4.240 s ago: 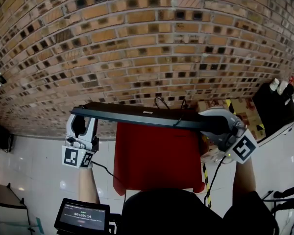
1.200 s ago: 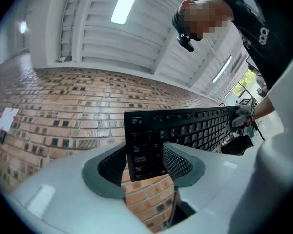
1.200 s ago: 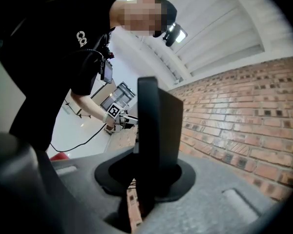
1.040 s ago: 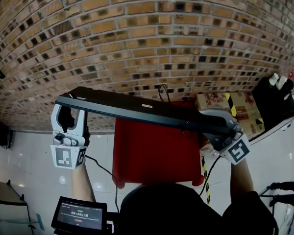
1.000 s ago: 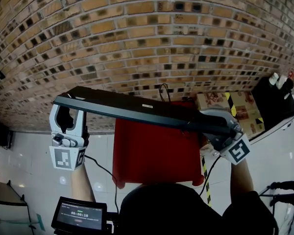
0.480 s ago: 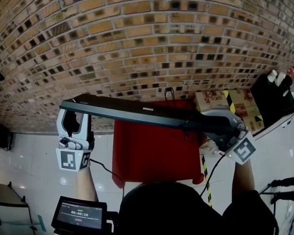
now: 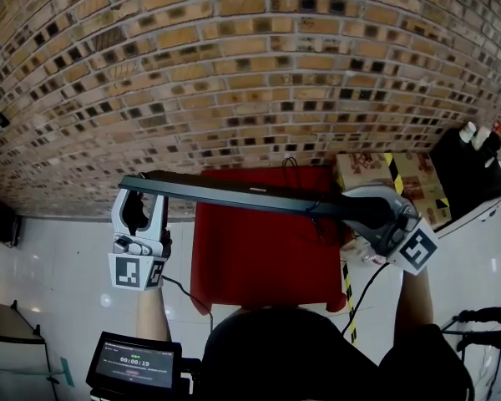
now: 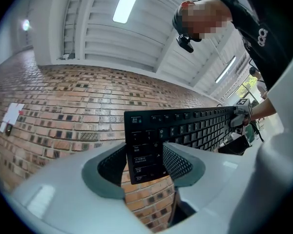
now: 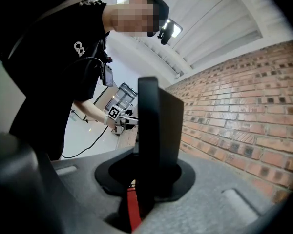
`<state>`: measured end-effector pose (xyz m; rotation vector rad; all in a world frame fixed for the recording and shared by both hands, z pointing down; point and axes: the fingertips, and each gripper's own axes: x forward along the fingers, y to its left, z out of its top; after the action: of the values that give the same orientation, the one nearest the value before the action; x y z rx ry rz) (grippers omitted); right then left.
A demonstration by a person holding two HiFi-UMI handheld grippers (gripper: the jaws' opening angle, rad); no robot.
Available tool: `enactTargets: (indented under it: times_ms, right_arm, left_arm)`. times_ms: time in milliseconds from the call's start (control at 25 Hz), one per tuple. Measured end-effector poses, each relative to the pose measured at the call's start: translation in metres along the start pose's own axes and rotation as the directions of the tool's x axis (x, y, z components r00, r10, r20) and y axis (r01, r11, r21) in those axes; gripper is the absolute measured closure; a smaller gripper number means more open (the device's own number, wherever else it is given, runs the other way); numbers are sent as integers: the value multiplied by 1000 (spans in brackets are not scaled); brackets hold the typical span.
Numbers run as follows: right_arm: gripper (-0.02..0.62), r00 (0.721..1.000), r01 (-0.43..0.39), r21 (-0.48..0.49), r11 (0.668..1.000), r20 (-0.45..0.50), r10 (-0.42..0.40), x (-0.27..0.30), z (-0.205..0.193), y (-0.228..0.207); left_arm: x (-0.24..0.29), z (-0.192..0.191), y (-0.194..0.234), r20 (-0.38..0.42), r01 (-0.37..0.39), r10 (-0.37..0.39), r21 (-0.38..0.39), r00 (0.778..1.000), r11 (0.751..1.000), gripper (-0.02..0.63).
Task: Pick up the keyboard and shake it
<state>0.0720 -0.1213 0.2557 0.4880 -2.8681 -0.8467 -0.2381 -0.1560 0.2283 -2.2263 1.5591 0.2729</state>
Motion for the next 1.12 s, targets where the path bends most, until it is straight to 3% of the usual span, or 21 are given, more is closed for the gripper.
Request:
enactTargets:
  times_ms: [400, 760, 960, 1120]
  right_arm:
    - [529, 996, -86, 141, 986, 18, 84, 13, -22, 16]
    - [531, 987, -160, 275, 948, 20, 161, 15, -50, 32]
    - [531, 977, -195, 373, 907, -10, 213, 12, -87, 52]
    - [531, 964, -210, 509, 835, -34, 263, 6, -122, 75]
  left_arm:
    - [-23, -34, -2, -102, -15, 12, -32, 995, 999, 370]
    - [-38, -62, -8, -201, -14, 0, -68, 980, 998, 370]
    - [-55, -98, -18, -273, -12, -18, -108, 962, 994, 370]
    - [-76, -135, -31, -358, 2, -61, -162, 932, 987, 373]
